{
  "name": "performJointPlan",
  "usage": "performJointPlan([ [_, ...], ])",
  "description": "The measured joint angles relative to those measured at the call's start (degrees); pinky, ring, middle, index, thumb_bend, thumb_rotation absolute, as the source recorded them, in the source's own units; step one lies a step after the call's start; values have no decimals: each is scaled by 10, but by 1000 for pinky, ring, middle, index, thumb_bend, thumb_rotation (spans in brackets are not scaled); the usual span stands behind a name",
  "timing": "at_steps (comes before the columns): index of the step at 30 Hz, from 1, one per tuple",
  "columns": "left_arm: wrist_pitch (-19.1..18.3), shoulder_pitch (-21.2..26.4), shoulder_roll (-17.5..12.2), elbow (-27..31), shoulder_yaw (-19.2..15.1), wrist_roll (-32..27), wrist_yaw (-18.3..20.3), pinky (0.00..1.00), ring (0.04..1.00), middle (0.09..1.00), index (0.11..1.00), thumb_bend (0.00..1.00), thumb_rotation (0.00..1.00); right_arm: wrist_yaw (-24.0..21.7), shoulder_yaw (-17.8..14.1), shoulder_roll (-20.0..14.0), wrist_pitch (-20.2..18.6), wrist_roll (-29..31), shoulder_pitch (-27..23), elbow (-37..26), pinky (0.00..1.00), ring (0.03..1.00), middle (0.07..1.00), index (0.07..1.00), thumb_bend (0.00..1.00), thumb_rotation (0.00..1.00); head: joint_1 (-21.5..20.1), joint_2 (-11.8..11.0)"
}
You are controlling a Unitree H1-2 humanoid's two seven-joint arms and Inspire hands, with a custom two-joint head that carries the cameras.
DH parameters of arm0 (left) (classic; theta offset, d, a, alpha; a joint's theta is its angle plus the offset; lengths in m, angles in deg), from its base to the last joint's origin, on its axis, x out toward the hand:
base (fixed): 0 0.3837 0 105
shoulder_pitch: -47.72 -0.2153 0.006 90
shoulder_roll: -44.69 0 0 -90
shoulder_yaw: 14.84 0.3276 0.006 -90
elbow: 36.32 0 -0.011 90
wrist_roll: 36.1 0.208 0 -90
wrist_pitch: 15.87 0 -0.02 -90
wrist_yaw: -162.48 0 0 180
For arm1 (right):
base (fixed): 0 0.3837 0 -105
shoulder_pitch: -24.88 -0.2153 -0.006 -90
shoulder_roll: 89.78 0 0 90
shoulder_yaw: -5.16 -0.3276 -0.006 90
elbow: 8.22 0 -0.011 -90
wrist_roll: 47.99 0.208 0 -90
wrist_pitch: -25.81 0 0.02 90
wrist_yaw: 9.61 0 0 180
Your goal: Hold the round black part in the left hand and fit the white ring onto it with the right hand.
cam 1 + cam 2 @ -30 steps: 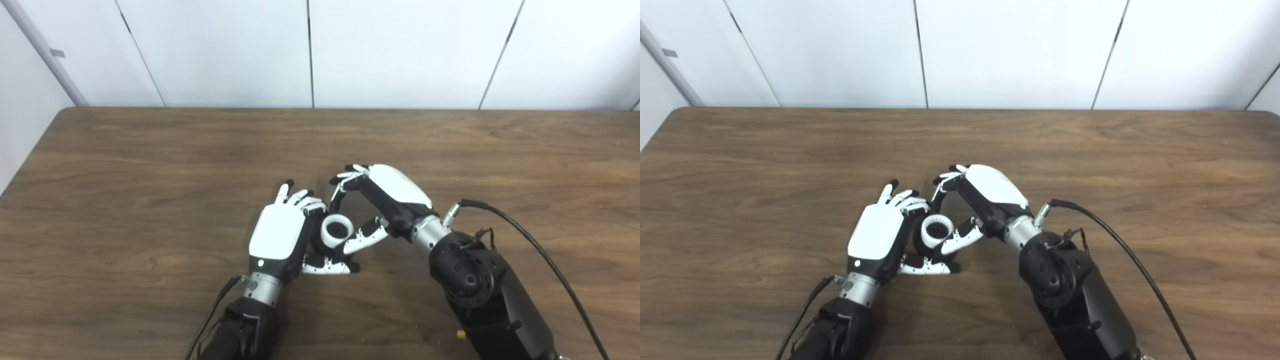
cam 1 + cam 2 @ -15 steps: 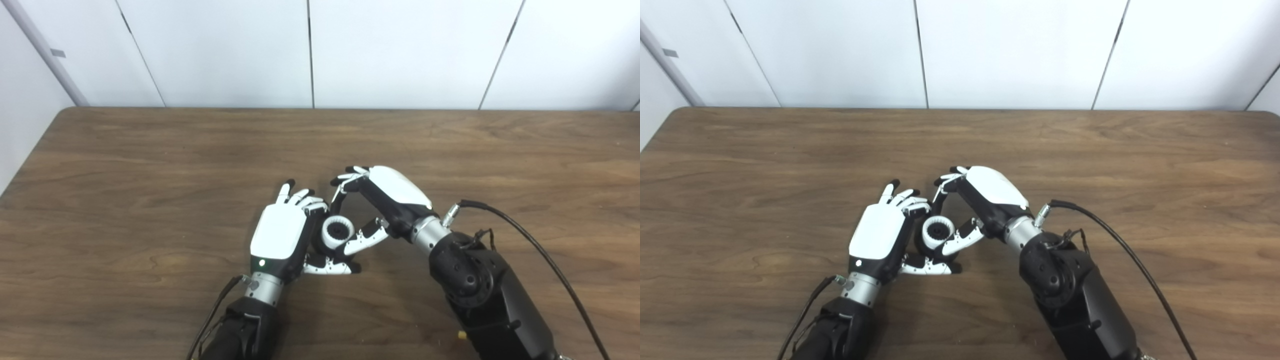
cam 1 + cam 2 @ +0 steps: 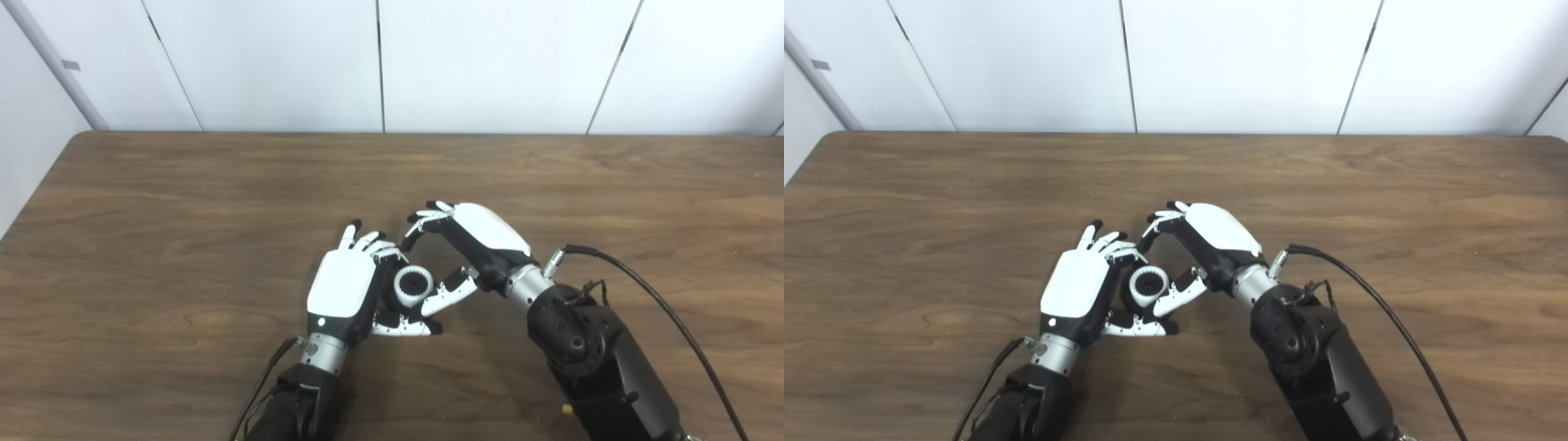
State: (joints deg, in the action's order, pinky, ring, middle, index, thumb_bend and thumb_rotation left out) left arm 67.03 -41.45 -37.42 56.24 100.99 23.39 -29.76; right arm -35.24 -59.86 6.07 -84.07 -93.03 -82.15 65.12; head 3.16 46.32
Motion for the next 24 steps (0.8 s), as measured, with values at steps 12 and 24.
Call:
performJointPlan([
  [12,0,0,0,0,0,0,1,1000,855,736,482,525,57,0,-14,-23,-1,0,7,-12,1000,969,858,610,1000,210,-2,0],
  [24,3,0,0,0,-2,-5,1,1000,854,733,484,525,59,-26,-59,-68,-10,2,17,-52,988,950,856,646,1000,231,-11,-6],
])
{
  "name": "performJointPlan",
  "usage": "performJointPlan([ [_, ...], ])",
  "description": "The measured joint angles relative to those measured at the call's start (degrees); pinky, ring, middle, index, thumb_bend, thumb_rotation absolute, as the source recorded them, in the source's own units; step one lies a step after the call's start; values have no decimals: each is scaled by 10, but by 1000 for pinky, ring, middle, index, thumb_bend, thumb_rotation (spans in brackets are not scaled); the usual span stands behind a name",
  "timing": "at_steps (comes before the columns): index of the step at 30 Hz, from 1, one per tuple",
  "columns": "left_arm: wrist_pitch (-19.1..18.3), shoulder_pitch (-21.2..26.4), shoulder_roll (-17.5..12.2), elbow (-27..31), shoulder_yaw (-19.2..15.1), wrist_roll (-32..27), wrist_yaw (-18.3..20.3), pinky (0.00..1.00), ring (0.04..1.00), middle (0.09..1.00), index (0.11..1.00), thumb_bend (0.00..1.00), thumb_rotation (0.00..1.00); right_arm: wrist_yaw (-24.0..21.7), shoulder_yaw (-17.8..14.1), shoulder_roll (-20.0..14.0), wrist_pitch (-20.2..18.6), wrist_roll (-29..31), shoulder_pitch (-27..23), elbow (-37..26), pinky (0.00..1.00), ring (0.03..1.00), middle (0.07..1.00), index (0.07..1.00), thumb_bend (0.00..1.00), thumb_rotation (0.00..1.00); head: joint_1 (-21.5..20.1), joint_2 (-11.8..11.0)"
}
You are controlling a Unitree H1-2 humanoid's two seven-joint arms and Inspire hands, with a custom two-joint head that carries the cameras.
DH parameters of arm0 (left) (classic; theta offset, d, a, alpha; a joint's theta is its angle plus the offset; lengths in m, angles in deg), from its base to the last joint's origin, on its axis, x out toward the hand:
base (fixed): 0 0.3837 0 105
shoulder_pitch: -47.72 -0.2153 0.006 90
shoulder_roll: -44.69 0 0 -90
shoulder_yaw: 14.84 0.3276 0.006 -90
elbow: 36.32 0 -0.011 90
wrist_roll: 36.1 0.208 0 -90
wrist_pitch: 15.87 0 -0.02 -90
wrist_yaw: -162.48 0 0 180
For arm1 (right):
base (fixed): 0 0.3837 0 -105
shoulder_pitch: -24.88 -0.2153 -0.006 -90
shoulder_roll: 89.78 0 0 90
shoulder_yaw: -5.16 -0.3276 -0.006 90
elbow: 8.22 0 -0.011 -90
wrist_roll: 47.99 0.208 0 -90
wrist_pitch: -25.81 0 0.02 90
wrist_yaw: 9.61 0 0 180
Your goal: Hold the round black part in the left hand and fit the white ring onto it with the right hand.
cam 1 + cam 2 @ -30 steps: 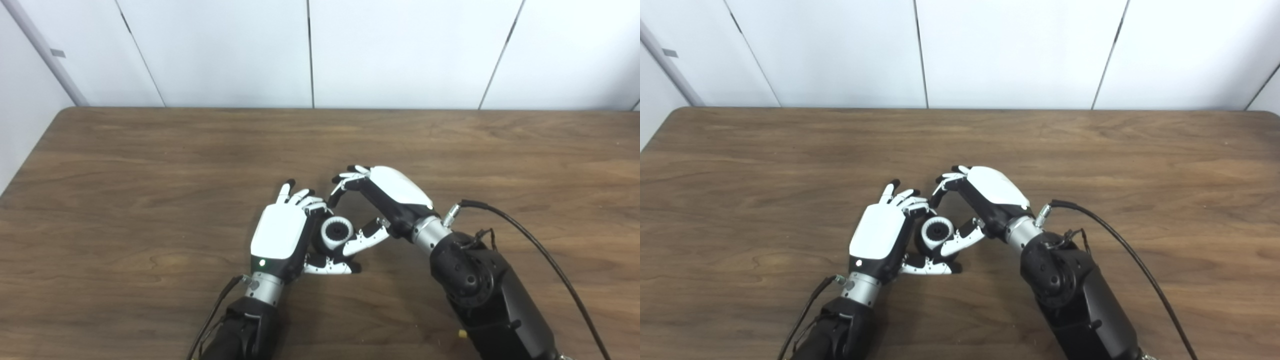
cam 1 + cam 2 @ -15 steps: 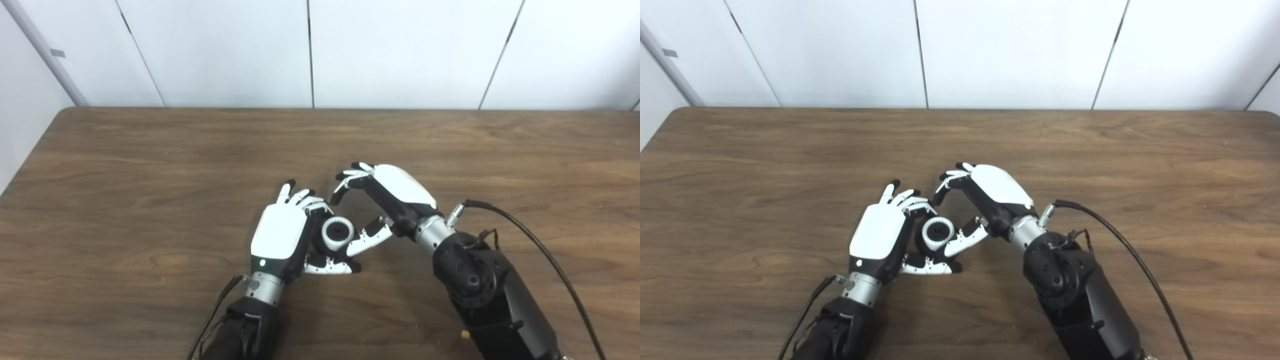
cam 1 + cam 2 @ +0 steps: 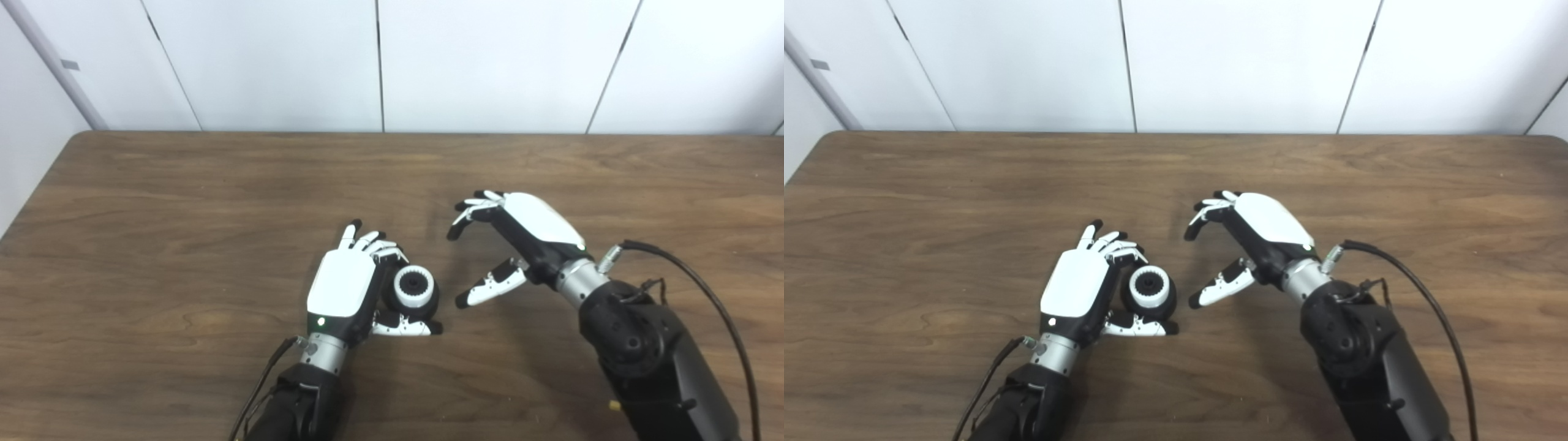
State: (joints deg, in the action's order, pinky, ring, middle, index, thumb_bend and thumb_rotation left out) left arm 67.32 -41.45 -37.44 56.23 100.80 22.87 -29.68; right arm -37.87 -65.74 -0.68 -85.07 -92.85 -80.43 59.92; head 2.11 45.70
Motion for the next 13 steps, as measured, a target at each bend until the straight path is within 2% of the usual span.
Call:
performJointPlan([
  [8,-3,0,-2,0,0,1,3,1000,857,746,492,524,66,0,-22,-6,-2,4,4,-6,986,955,854,645,1000,245,-7,-1],
  [9,-5,0,-2,1,0,1,5,1000,855,751,562,802,109,0,-22,-6,-3,4,5,-6,985,953,854,645,1000,253,-8,-2],
  [10,-7,0,-2,1,0,1,7,1000,855,754,593,900,132,0,-22,-6,-3,4,6,-6,985,953,855,646,1000,258,-8,-2],
  [11,-9,0,-2,1,0,2,9,1000,855,757,613,950,147,0,-22,-5,-3,4,6,-6,986,954,856,647,1000,261,-9,-2],
  [13,-14,0,-3,1,1,3,17,1000,861,771,665,988,180,0,-22,-4,-4,4,7,-6,985,952,855,648,1000,268,-10,-2],
])
